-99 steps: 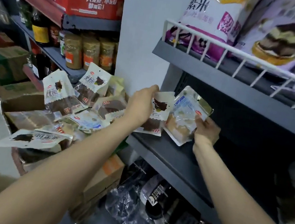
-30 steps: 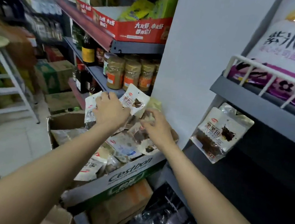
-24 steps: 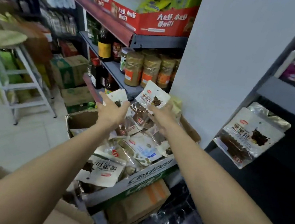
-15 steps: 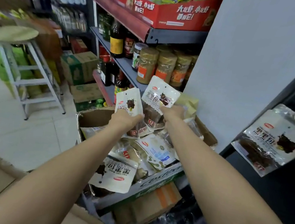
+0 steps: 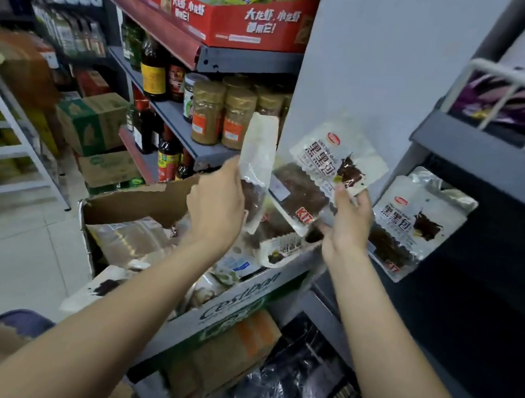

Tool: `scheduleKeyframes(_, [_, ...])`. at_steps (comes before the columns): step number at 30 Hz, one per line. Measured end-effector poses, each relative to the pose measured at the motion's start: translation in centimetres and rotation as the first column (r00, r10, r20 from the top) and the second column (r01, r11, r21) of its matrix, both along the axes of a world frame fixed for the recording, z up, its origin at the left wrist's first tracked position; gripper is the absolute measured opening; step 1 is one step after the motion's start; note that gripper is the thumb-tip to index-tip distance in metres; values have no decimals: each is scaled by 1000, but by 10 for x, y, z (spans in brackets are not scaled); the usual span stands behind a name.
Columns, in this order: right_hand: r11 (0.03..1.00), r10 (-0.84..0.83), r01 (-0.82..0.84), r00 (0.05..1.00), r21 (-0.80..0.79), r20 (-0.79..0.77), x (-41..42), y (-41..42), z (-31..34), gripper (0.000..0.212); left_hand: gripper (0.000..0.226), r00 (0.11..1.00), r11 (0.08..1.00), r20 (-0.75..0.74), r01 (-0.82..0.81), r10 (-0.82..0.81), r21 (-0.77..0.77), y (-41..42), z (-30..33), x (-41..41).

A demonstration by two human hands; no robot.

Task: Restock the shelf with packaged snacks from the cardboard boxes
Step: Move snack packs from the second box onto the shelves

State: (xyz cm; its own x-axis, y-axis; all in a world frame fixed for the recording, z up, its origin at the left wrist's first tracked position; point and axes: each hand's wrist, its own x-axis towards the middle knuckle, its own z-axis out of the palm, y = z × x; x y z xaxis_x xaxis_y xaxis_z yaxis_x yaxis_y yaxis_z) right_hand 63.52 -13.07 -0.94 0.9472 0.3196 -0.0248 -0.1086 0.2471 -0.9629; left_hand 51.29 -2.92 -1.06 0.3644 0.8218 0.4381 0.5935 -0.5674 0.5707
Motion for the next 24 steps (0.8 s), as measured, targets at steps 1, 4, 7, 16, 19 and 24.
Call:
scheduleKeyframes(1, [1000, -11, 11, 1000, -13, -19, 4, -11, 0, 15, 33, 1000, 1000, 1, 5, -5, -1, -9, 2, 5])
scheduleKeyframes(4, [994, -79, 77, 997, -73, -21, 15, -39, -6, 11, 35, 1000, 1000, -5, 18, -18, -4, -34, 6, 18])
scheduleKeyframes(7, [974, -195, 198, 980, -106, 43, 25, -64, -9, 15, 34, 998, 999, 22, 54, -54, 6, -56, 7, 27])
scheduleKeyframes(16, [896, -402, 438, 871, -75, 283, 50, -144, 9, 14, 31, 950, 948, 214, 265, -226, -176, -115, 1, 72])
scheduleKeyframes(19, [904, -409, 427, 872, -9, 270, 52, -162, 18, 25, 37, 905, 855, 163, 425, -394, -296, -140, -20, 90])
scheduleKeyframes(24, [905, -423, 423, 875, 55, 235, 49, -184, 22, 19, 64, 747, 599, 124, 609, -653, -520, -158, -36, 98])
